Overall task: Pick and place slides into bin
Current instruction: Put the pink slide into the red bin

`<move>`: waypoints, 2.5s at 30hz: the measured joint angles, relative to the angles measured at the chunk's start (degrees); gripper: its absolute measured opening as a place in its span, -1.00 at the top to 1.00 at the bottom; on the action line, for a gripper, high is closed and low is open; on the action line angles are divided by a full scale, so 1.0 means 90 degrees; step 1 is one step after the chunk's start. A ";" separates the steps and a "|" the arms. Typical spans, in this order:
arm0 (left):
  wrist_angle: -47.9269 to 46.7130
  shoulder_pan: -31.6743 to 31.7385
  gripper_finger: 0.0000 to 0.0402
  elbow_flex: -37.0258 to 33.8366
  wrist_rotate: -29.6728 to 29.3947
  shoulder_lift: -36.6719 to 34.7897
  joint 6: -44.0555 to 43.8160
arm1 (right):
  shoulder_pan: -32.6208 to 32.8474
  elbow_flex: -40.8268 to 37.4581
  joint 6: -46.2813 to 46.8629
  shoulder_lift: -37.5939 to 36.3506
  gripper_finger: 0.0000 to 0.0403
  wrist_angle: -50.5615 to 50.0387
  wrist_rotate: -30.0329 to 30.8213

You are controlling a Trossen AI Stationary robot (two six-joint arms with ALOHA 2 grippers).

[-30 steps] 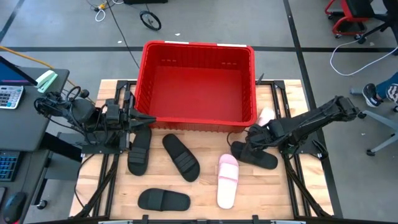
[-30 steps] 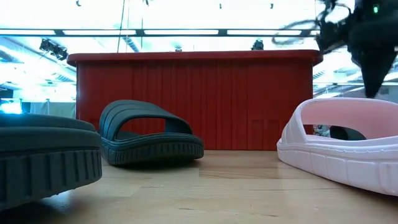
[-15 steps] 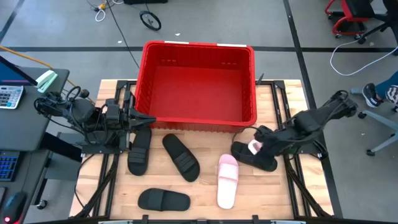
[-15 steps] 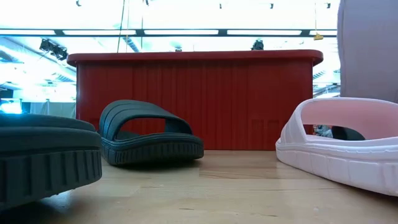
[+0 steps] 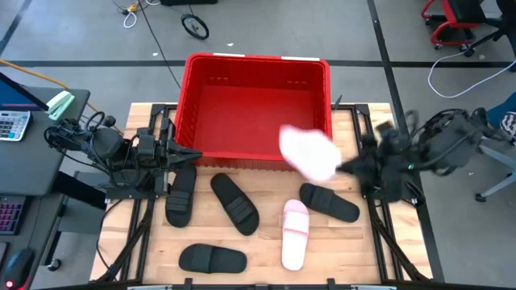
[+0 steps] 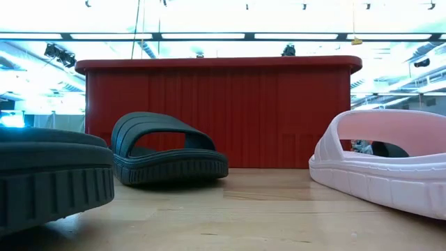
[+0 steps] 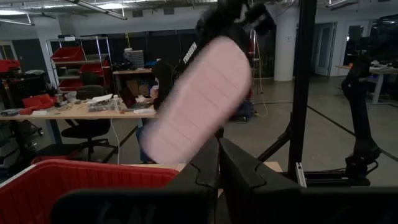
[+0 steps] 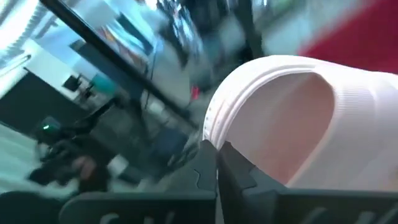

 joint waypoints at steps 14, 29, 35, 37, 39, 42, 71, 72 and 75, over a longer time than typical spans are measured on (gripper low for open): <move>0.0192 0.0000 0.92 0.0000 -0.0002 0.0000 0.0007 | -0.3358 -0.0086 -0.2796 0.0568 0.99 -0.3080 -0.0220; 0.0189 0.0000 0.93 0.0000 -0.0002 0.0000 -0.0380 | -0.5975 -0.0134 -0.5158 0.2945 0.99 -0.3326 -0.1628; 0.0185 0.0000 0.95 0.0000 -0.0002 0.0000 -0.0384 | -0.6657 -0.0132 -0.5204 0.3684 1.00 -0.3361 -0.1728; 0.0182 0.0000 0.94 0.0000 -0.0002 0.0000 -0.0384 | -0.6811 -0.0132 -0.5231 0.3900 1.00 -0.3406 -0.1586; 0.0182 0.0000 0.92 0.0000 -0.0002 0.0002 -0.0386 | -0.6920 -0.0132 -0.5449 0.4048 1.00 -0.3411 -0.1517; 0.0180 0.0000 0.90 0.0000 -0.0002 0.0002 -0.0386 | -0.7038 -0.0132 -0.5702 0.4261 1.00 -0.3405 -0.1464; 0.0136 0.0000 0.94 0.0000 0.0000 0.0005 -0.1054 | -0.7114 -0.0144 -0.5862 0.4975 0.68 -0.3586 -0.0873; 0.0136 0.0000 0.94 0.0000 0.0000 0.0005 -0.1054 | -0.7092 -0.0144 -0.5862 0.4937 0.68 -0.3568 -0.0893; 0.0136 -0.0001 0.92 0.0000 0.0000 0.0005 -0.1054 | -0.7087 -0.0144 -0.5889 0.4909 0.70 -0.3550 -0.0997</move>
